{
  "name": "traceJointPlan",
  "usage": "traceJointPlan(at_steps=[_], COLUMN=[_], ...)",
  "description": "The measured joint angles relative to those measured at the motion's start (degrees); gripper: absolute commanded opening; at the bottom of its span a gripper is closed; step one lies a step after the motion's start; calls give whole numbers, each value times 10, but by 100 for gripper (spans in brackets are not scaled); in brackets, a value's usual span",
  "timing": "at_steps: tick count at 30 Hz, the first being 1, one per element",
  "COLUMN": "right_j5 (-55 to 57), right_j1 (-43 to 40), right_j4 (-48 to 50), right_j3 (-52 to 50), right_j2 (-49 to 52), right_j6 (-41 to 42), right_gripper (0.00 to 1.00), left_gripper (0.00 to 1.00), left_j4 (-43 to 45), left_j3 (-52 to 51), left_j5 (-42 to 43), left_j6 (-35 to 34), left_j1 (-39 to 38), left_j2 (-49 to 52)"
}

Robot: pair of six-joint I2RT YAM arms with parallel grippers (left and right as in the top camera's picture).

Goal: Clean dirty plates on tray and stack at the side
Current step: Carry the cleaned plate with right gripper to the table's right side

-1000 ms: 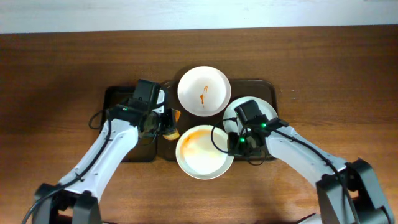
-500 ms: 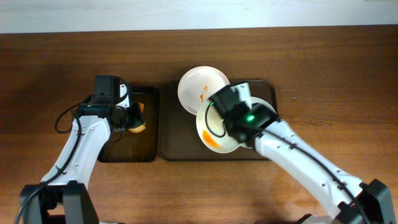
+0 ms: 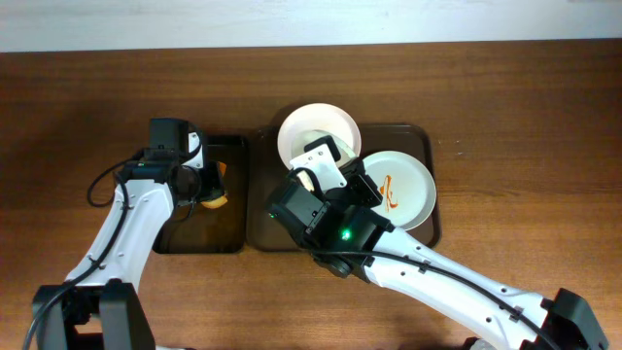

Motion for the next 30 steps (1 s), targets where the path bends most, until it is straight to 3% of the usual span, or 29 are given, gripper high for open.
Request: traceJointPlan(at_steps=[4, 10, 13, 20, 25, 30], right_j5=[1, -130, -232, -492, -543, -554], right_j1=[0, -77, -169, -483, -667, -761], right_j4=[0, -12, -18, -52, -74, -71], right_j3=[0, 0, 0, 0, 0, -2], right_j2=[0, 0, 0, 0, 0, 37], right_j6=[4, 139, 178, 195, 192, 190], right_gripper=[4, 4, 4, 4, 4, 4], left_gripper=[0, 0, 0, 0, 0, 0], left_j4=[0, 0, 0, -2, -2, -2], left_j3=[0, 0, 0, 0, 0, 0], left_j5=[0, 0, 0, 0, 0, 0], left_j6=[0, 0, 2, 2, 2, 2], left_j1=[0, 0, 0, 0, 0, 0], left_j2=[0, 0, 0, 0, 0, 0])
